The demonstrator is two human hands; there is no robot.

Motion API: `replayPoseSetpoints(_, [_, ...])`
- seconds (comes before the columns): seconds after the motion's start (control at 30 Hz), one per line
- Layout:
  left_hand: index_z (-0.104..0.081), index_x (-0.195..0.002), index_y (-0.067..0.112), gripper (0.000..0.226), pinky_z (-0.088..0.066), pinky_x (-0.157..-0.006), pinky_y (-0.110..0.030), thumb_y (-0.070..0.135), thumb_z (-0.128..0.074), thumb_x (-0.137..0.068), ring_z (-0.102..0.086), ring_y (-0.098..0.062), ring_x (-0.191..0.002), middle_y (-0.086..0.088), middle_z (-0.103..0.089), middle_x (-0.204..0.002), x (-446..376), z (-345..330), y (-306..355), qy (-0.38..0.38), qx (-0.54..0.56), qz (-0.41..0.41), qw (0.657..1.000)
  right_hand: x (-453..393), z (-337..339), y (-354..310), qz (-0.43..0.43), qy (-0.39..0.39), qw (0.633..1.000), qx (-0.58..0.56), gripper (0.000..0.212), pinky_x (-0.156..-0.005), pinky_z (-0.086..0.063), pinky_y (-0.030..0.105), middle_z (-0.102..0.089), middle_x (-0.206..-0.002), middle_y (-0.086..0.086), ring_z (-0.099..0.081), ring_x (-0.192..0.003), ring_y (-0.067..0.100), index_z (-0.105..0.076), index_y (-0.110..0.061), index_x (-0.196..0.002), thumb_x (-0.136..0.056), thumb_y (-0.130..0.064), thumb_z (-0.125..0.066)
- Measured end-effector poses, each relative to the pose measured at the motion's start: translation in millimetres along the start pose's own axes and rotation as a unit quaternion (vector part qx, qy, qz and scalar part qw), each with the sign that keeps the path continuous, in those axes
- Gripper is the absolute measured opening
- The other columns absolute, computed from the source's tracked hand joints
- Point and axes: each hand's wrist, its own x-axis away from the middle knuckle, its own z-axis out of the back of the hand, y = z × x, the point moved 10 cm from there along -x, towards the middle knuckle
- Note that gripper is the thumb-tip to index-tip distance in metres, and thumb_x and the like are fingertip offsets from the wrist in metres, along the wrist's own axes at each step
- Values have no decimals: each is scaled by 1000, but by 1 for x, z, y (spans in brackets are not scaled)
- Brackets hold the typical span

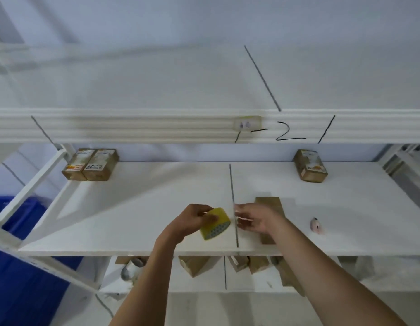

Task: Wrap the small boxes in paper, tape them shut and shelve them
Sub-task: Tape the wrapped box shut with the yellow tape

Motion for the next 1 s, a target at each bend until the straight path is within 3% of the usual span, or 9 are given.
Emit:
replayPoseSetpoints(0.1, [-75, -89, 22, 12, -43, -72, -26, 32, -69, -93, -58, -9, -76, 9, -68, -78, -18, -25, 22, -24, -10, -21, 999, 3, 41, -20, 23, -18, 999, -17, 16, -76, -60, 38, -71, -91, 15, -68, -81, 27, -65, 0, -99, -88, -7, -74])
replayPoseSetpoints(0.27, [-76, -107, 19, 25, -49, -76, -22, 37, -74, -89, -68, -12, -93, 2, -74, -98, -44, -64, 59, -1, -12, -16, 1000, 2, 105, -48, 75, 35, 996, 32, 22, -63, -62, 35, -76, -88, 19, -74, -80, 28, -69, 9, -102, -85, -3, -78])
replayPoseSetpoints(0.4, [-76, -96, 25, 19, -51, -74, -24, 40, -77, -85, -68, -17, -91, 0, -73, -96, -59, -74, 64, 39, -42, 22, 998, 0, 131, -57, 93, 52, 994, 36, 19, -70, -62, 35, -74, -85, 18, -73, -75, 25, -65, 8, -98, -86, -1, -76])
replayPoseSetpoints(0.57, [-78, -83, 16, 47, -52, -67, -27, 62, -75, -77, -68, -15, -78, -4, -73, -82, -60, -66, 46, 102, -165, 88, 977, 0, 147, -73, 127, 45, 990, 32, 16, -70, -63, 32, -76, -90, 19, -75, -81, 27, -68, 7, -95, -84, -2, -77])
replayPoseSetpoints(0.73, [-74, -75, 11, 46, -50, -68, -26, 57, -74, -81, -64, -16, -73, -5, -67, -74, -63, -66, 35, 68, -49, 77, 993, -7, 170, -63, 99, 47, 993, 34, 26, -75, -63, 35, -76, -96, 15, -75, -88, 28, -68, 2, -106, -84, -8, -79])
replayPoseSetpoints(0.87, [-75, -72, 13, 36, -52, -65, -29, 47, -79, -79, -66, -18, -73, -6, -68, -74, -80, -67, 32, 72, -91, 77, 990, -17, 179, -44, 67, 46, 997, 12, 30, -69, -62, 36, -74, -99, 17, -73, -87, 31, -69, 4, -107, -82, -8, -81])
replayPoseSetpoints(1.0, [-59, -51, 19, 46, -41, -57, -26, 53, -80, -75, -54, -12, -59, 6, -52, -52, -97, -66, 37, 86, -142, 80, 983, -29, 177, -22, 4, 36, 999, -40, 31, -74, -61, 38, -74, -88, 17, -71, -82, 28, -68, 9, -109, -83, -2, -78])
